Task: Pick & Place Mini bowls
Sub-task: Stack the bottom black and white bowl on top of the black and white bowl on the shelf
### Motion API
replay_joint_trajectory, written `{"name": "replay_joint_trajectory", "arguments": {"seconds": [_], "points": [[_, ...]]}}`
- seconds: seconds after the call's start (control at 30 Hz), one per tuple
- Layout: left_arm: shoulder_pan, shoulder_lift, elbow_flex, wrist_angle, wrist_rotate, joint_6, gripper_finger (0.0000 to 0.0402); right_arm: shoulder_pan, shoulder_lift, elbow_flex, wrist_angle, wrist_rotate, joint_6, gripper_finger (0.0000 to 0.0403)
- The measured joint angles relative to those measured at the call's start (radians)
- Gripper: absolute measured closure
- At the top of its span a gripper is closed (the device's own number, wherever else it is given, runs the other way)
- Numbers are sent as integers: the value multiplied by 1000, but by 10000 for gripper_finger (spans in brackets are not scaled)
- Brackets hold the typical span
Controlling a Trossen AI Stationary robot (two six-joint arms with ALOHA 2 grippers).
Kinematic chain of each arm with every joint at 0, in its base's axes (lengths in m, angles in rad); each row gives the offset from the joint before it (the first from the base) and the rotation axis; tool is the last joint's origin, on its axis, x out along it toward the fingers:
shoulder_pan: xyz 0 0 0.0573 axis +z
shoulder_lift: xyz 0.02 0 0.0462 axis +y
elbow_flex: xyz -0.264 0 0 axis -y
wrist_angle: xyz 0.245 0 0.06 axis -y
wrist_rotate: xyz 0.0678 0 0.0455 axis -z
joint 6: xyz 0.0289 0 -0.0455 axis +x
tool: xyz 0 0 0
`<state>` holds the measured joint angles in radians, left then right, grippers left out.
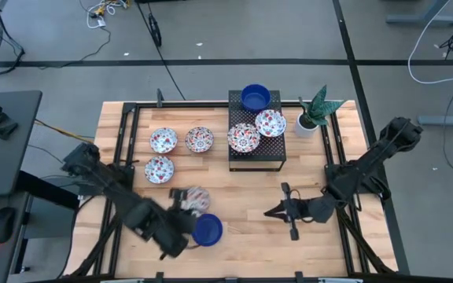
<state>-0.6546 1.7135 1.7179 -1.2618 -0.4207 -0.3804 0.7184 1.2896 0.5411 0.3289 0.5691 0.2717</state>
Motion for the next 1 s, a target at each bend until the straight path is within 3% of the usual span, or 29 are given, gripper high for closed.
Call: {"name": "replay_joint_trajectory", "arguments": {"seconds": [0.13, 0.23, 0.43, 0.7, 1.0], "points": [[135, 0, 77, 11, -49, 308, 393, 32, 1, 0, -23, 90, 95, 394], [255, 0, 112, 111, -43, 563, 393, 46, 1, 0, -22, 144, 133, 394], [488, 10, 125, 329, 154, 957, 393, 50, 1, 0, -19, 223, 174, 394], [658, 57, 124, 375, 242, 1099, 393, 49, 3, 0, -7, 281, 195, 394], [693, 139, 124, 382, 194, 1117, 392, 48, 49, 1, 28, 300, 191, 394]]}}
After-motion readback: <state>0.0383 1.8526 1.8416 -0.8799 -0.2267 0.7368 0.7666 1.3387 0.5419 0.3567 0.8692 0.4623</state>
